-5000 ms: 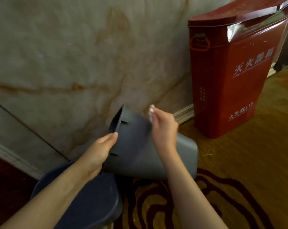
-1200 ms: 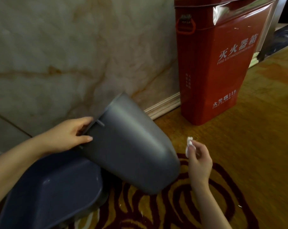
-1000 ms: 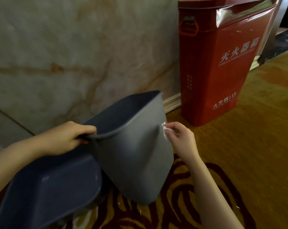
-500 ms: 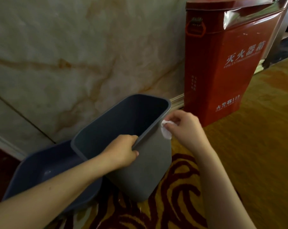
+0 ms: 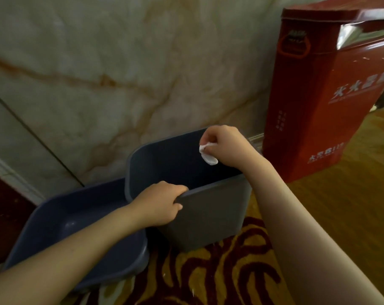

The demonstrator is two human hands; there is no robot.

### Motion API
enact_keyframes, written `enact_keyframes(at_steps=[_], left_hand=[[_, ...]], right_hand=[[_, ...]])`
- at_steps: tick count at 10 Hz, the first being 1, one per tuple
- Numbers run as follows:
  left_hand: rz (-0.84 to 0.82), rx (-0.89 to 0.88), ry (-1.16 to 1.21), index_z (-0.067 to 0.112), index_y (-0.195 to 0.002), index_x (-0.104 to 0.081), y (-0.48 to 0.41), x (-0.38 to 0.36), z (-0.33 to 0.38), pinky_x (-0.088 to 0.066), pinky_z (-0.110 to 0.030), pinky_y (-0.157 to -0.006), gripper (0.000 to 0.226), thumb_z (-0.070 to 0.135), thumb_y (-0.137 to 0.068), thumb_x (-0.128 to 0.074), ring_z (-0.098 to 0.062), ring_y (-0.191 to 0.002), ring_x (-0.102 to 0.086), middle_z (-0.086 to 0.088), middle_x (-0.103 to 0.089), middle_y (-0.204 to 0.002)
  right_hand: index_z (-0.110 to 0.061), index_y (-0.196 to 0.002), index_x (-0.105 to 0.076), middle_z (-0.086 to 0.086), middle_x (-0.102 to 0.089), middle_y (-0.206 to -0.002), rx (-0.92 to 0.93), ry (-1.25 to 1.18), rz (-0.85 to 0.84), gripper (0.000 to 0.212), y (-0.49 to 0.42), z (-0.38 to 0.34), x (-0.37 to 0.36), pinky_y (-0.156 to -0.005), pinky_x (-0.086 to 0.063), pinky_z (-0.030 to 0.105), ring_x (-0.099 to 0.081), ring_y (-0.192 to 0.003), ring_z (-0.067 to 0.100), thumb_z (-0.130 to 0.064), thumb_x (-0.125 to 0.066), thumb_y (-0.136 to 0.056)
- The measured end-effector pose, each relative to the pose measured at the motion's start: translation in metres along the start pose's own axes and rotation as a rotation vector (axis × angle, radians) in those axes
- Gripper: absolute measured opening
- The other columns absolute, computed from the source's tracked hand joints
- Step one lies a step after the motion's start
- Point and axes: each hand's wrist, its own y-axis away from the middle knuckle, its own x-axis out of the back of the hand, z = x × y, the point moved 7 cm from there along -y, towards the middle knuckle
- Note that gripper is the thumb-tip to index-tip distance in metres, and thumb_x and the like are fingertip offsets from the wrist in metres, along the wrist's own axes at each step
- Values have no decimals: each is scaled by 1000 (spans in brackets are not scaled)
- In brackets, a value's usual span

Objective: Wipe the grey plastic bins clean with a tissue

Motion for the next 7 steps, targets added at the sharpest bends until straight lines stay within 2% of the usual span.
enact_keyframes(at_steps=[1,2,3,4,5,6,7], left_hand=[[9,-14,28,26,-96,-57,-1,-6,-4,-53,-35,-75,12,26,-87,-49,-11,-79,-61,5,-65,-88],[65,-15,37,33,-109,-53,0,-8,-6,-53,-33,-77,22,30,-88,-48,-9,-86,-60,8,-65,-97],[-43,-13,205,35,-121,-48,6,-8,-5,-53,-33,-84,36,40,-85,-52,-8,-97,-59,10,-62,-112],[-92,41,409,32,-123,-50,11,13,-12,-51,-32,-90,42,45,-83,-54,-8,-105,-58,8,-60,-121],[111,132,209,24,-123,-52,6,51,-35,-46,-33,-93,39,39,-87,-50,-17,-113,-53,1,-58,-124],[155,160,76,19,-130,-47,2,69,-48,-33,-35,-103,44,37,-89,-47,-21,-125,-41,-2,-53,-131],[8,153,-12,21,-140,-34,0,64,-49,-17,-42,-116,56,44,-89,-43,-24,-139,-22,-5,-34,-149]], right_hand=[[-8,-92,-65,10,-68,-96,-46,183,-189,13,-24,7,-33,-73,-54,35,-63,-87,25,-17,-58,-87],[-9,-95,-65,10,-69,-94,-87,371,-356,12,-42,23,-58,-79,-55,39,-64,-85,25,-12,-60,-85],[-6,-96,-65,12,-68,-97,-87,474,-505,18,-48,32,-77,-83,-54,45,-64,-89,29,-1,-58,-80],[-11,-116,-59,15,-59,-121,-96,512,-650,33,-46,31,-87,-92,-49,47,-56,-109,33,-5,-57,-84],[-20,-136,-42,11,-45,-139,-157,585,-732,52,-46,29,-84,-100,-43,45,-46,-123,32,-8,-57,-88],[-17,-140,-36,15,-42,-141,-228,578,-768,53,-44,20,-72,-101,-41,46,-41,-126,34,-15,-55,-90],[-14,-141,-31,16,-38,-142,-276,573,-756,55,-38,9,-56,-103,-38,48,-33,-129,35,-27,-52,-92]])
